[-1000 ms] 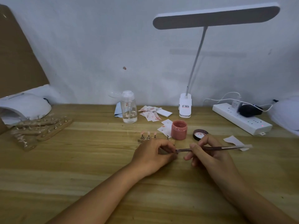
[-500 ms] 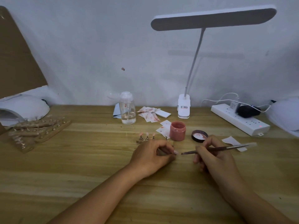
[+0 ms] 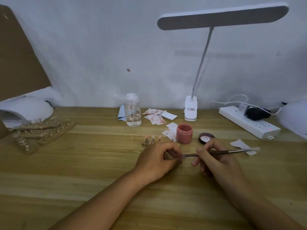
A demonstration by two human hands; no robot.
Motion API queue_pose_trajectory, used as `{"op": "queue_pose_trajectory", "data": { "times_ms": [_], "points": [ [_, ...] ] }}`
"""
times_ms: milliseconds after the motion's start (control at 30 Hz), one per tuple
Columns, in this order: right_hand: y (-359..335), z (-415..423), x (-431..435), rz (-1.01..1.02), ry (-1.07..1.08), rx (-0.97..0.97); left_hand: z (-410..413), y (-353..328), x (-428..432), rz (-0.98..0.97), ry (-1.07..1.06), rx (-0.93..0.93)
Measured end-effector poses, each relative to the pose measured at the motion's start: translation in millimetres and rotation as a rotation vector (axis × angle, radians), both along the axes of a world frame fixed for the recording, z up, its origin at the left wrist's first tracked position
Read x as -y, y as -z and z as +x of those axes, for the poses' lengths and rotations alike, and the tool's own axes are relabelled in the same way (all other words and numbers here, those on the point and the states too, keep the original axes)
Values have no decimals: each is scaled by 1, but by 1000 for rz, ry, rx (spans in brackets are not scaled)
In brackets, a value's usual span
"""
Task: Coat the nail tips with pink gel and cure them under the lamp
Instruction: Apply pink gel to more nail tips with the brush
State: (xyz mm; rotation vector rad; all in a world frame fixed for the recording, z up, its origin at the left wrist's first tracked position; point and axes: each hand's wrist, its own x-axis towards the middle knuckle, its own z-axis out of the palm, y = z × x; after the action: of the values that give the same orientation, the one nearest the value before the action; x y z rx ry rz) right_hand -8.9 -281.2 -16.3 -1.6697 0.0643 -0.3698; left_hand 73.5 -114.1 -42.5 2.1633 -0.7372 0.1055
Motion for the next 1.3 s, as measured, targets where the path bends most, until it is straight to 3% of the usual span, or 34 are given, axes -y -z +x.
{"op": "queue_pose_trajectory", "data": {
  "times_ms": [1300],
  "points": [
    [-1, 0, 5, 60, 69, -33, -14, -4, -1, 150, -50, 282]
  ]
}}
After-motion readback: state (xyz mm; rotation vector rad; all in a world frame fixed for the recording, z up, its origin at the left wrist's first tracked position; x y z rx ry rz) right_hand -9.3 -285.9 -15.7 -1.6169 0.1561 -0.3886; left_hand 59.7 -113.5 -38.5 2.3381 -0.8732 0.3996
